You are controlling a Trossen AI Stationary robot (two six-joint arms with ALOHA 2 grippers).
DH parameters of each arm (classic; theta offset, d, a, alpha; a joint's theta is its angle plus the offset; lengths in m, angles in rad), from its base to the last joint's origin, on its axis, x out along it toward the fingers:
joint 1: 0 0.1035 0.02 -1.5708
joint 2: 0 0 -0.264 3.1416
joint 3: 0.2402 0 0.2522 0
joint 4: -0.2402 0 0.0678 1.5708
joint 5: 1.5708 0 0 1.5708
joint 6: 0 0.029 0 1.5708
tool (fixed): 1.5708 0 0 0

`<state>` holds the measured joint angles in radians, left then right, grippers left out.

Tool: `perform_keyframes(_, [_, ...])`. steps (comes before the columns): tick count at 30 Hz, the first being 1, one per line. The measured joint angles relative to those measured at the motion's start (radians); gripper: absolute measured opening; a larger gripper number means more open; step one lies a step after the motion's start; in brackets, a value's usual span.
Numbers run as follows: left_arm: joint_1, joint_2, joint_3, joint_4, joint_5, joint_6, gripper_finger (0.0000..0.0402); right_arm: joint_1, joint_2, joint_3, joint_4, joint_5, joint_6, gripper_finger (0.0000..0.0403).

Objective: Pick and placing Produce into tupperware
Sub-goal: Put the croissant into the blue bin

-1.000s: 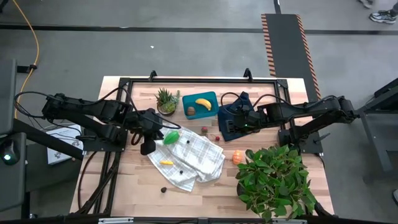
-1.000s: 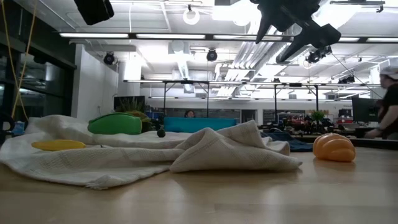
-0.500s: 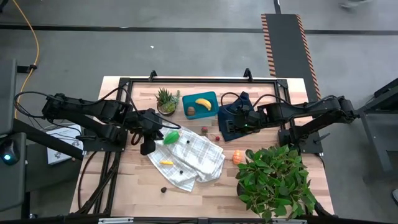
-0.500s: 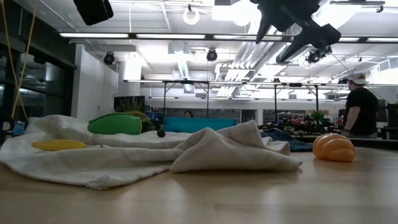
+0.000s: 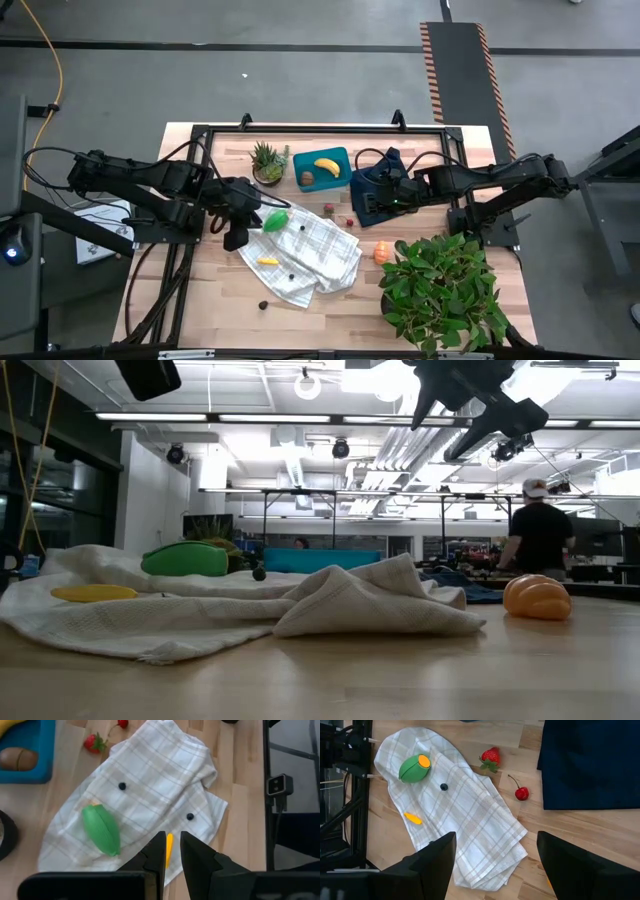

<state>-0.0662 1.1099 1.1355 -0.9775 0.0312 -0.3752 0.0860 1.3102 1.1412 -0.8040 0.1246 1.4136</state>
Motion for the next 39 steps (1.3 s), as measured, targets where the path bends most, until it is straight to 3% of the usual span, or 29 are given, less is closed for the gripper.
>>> perform_keyframes(39, [0.000, 0.000, 0.000, 0.000, 0.014, 0.000, 0.0046, 0.000, 0.000, 0.000, -0.001, 0.000, -0.008, 0.0268])
